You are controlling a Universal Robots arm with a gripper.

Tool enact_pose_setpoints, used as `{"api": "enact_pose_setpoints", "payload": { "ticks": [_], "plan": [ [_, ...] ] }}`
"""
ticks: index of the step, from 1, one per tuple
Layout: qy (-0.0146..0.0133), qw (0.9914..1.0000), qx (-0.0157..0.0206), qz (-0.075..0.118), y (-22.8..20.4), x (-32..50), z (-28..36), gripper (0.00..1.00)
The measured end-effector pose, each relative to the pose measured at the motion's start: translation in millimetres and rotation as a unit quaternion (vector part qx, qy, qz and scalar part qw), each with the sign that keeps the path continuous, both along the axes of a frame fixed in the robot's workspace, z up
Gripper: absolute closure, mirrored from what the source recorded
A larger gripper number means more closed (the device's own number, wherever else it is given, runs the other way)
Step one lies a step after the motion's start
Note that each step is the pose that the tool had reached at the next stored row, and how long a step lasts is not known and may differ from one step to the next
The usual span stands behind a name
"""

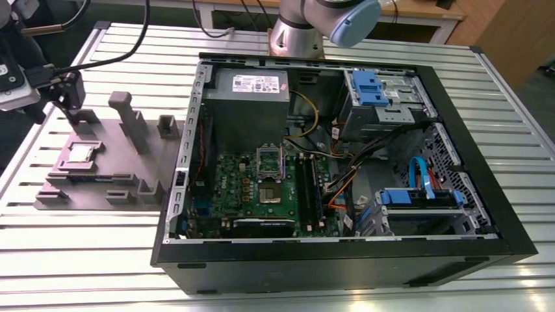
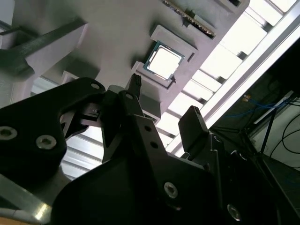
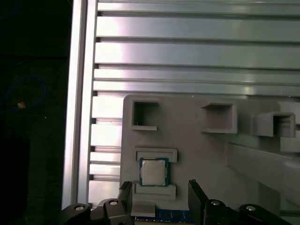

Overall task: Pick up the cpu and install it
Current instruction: 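Pick up the cpu and move it towards the insertion slot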

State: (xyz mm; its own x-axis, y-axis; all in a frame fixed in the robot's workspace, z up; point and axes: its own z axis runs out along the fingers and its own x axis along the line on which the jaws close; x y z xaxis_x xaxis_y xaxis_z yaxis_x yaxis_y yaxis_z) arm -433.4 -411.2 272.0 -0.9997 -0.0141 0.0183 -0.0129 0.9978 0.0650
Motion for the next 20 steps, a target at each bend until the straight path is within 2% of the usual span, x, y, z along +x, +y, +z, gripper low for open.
{"api": "enact_pose_setpoints", "payload": {
  "ticks": [3,15,20],
  "plan": [
    [0.0,1.0,0.0,0.0,-1.3,0.0,-3.2,0.41],
    [-0.0006,1.0,0.0,0.0,-1.5,0.0,-20.4,0.41],
    [-0.0005,1.0,-0.0001,0.0,-1.5,0.0,-21.9,0.41]
  ]
}}
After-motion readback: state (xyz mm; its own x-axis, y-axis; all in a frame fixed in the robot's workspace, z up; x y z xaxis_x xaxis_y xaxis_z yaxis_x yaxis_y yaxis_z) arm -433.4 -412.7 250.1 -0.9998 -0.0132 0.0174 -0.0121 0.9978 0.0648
